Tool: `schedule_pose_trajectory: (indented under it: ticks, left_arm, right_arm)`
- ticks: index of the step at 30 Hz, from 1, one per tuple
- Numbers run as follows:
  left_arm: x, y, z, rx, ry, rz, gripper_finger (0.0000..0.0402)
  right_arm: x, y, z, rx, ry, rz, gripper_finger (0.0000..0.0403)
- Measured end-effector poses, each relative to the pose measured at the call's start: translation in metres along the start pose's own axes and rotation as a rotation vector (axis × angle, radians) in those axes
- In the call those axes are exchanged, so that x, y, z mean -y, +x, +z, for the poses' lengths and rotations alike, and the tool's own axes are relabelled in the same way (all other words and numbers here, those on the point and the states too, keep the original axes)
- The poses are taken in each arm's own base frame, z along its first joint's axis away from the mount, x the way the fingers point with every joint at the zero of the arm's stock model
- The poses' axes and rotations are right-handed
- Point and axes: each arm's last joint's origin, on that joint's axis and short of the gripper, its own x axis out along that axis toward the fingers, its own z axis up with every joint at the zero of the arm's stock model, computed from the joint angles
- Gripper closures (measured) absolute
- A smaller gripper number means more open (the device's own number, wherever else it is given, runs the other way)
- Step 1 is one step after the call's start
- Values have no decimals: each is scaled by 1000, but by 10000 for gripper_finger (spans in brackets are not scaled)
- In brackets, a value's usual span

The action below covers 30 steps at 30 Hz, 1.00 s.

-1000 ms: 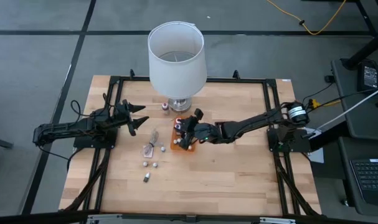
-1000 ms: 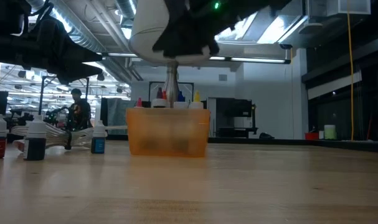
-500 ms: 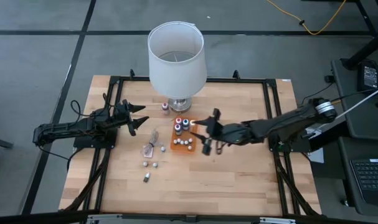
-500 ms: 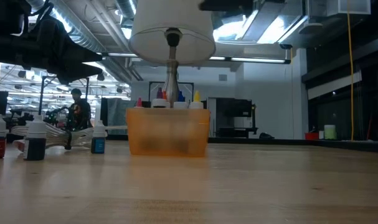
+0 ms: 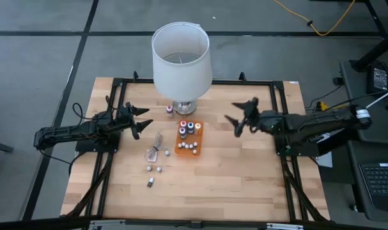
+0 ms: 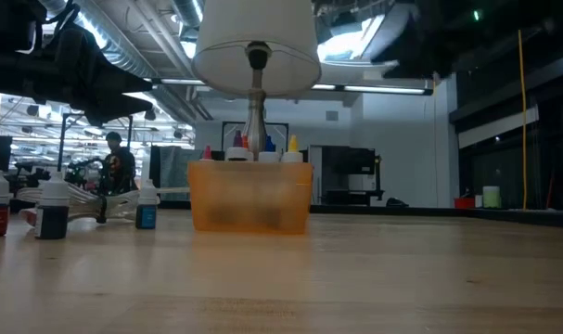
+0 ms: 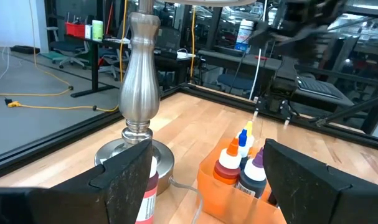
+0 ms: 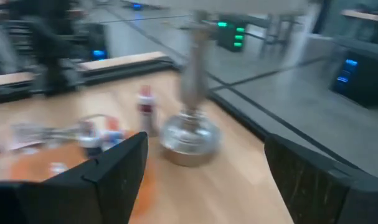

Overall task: Pick & Place food coloring
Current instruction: Put the small blue food coloring bottle into the orange bin

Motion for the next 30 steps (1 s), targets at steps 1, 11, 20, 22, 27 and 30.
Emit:
schedule_pose_trajectory:
  ticks: [1, 11, 20, 22, 27, 30]
  left_arm:
    - [0, 0, 0, 0, 0, 0, 107]
    - [0, 0, 0, 0, 0, 0, 107]
    - [0, 0, 0, 0, 0, 0, 107]
    - [0, 0, 0, 0, 0, 0, 107]
    - [0, 0, 0, 0, 0, 0, 107]
    - [0, 0, 0, 0, 0, 0, 107]
  right_arm:
    - [9, -2, -5, 3, 8, -28, 80]
    - [63, -18, -52, 14, 71, -240, 79]
    - [86, -26, -79, 41, 154, -370, 79]
    - [90, -27, -84, 44, 160, -395, 79]
    - [97, -30, -94, 57, 173, -443, 79]
    - [100, -32, -101, 64, 181, -467, 79]
